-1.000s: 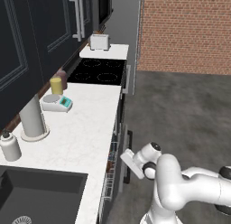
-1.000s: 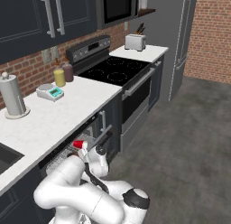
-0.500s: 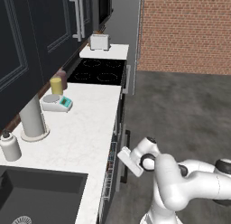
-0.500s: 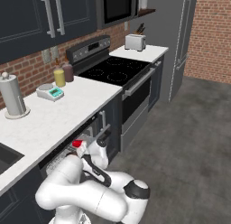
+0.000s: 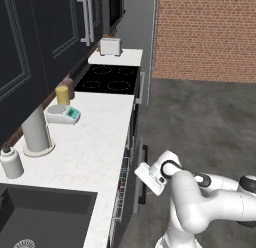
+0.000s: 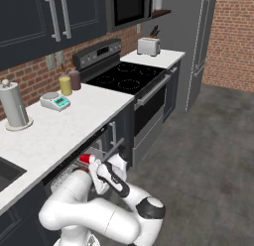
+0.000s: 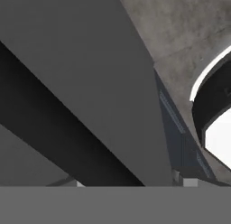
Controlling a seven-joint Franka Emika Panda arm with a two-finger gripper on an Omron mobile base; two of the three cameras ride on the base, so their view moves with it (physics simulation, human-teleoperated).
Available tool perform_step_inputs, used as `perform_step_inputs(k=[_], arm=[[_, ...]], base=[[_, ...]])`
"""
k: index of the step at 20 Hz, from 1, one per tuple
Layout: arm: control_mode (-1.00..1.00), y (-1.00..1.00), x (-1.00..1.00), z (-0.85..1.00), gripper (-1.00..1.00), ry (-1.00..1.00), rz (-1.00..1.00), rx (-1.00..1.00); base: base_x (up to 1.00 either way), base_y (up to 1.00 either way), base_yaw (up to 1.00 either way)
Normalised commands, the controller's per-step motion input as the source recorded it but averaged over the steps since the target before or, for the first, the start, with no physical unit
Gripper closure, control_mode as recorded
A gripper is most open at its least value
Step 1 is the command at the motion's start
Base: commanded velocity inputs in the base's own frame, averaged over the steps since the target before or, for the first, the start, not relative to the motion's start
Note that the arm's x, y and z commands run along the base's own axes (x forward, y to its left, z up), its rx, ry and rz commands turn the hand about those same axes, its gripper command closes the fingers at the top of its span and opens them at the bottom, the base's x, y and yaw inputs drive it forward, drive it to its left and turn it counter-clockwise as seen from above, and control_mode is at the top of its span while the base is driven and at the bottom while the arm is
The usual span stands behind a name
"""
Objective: Pick up the cup and bowl from the counter, place them in the dishwasher, and close the dishwasher door.
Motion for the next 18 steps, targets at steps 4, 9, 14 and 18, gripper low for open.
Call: perform_step_inputs(k=[4,9,14,18], arm=[[-1.0,0.1,0.15,-0.19,-1.0,0.0,0.05,0.72],[-1.0,0.43,0.24,-0.01,-1.0,0.0,0.05,0.69],[-1.0,0.81,0.29,0.0,-1.0,0.0,0.03,0.63],[-1.0,1.0,0.46,0.0,-1.0,0.0,0.01,0.58]], base=[[0.0,0.0,0.0],[0.0,0.0,0.0],[0.0,0.0,0.0],[0.0,0.0,0.0]])
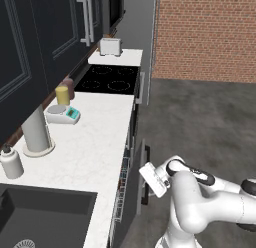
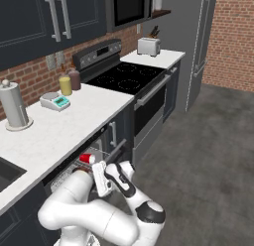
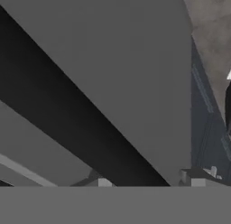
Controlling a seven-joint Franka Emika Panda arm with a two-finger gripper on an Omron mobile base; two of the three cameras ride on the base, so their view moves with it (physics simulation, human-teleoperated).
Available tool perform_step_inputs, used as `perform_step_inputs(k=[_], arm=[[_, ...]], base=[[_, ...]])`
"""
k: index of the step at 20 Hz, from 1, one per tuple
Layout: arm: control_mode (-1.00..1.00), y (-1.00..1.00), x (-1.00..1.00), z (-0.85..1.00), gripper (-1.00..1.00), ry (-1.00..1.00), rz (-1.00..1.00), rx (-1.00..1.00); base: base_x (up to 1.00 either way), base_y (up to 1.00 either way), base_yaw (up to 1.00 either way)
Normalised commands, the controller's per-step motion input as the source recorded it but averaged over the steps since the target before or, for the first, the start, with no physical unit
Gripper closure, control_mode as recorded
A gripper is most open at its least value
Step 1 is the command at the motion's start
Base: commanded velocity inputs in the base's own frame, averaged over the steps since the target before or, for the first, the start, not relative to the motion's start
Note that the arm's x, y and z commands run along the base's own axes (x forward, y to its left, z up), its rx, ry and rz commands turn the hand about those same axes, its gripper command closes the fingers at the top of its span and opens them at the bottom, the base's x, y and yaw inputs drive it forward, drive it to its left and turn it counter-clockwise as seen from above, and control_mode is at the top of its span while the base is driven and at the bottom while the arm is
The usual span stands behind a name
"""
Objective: Pick up the cup and bowl from the counter, place them in the dishwasher, and close the dishwasher door.
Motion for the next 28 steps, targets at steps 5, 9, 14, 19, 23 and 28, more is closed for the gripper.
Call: perform_step_inputs(k=[5,9,14,19,23,28], arm=[[-1.0,1.0,0.64,0.0,-1.0,0.02,0.0,0.54],[-1.0,1.0,0.76,0.0,-1.0,0.05,0.0,0.51],[-1.0,1.0,0.78,0.0,-1.0,0.07,0.0,0.53],[-1.0,0.69,0.53,-0.04,-1.0,0.1,0.0,0.59],[-1.0,0.42,0.17,-0.19,-1.0,0.14,-0.07,0.6],[-1.0,0.32,0.05,-0.32,-1.0,0.23,-0.13,0.59]], base=[[0.0,0.0,0.0],[0.0,0.0,0.0],[0.0,0.0,0.0],[0.0,0.0,0.0],[0.0,0.0,0.0],[0.0,0.0,0.0]])
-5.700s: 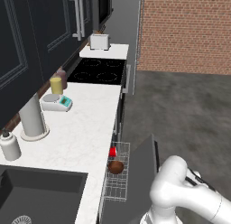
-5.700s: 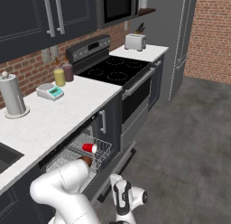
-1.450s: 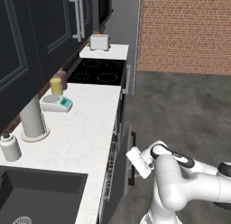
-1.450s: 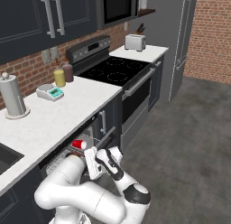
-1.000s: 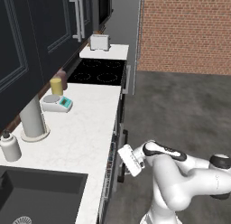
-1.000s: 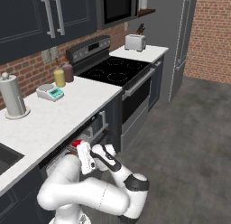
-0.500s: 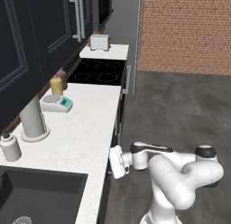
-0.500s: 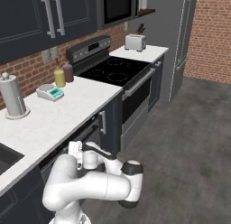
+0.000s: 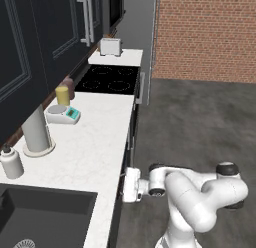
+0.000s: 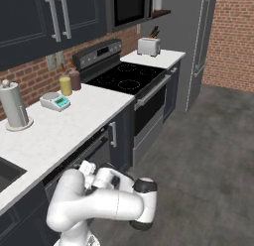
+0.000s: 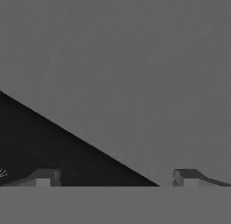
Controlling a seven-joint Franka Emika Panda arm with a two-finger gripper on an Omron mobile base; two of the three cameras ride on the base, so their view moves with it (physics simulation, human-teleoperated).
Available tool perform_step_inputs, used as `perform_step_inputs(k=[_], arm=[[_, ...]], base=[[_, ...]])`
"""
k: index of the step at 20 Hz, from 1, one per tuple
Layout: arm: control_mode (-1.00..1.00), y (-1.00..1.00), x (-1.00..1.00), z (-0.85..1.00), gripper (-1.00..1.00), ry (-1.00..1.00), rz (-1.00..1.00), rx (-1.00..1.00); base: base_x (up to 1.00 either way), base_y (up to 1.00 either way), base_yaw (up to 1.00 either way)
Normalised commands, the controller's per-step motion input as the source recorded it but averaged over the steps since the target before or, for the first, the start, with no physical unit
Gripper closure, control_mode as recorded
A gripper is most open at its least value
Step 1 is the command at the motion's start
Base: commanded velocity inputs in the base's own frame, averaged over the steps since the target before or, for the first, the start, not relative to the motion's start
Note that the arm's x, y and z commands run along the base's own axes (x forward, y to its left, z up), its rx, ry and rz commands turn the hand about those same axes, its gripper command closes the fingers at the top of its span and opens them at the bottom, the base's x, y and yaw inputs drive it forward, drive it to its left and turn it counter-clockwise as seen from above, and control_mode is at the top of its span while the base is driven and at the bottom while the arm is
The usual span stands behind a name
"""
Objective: Pick up the cup and bowl from the counter, place them in the dishwasher, and close the dishwasher door.
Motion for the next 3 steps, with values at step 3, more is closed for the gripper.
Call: perform_step_inputs(k=[3], arm=[[-1.0,0.4,0.17,-0.48,-1.0,0.32,-0.14,0.53]], base=[[0.0,0.0,0.0]])
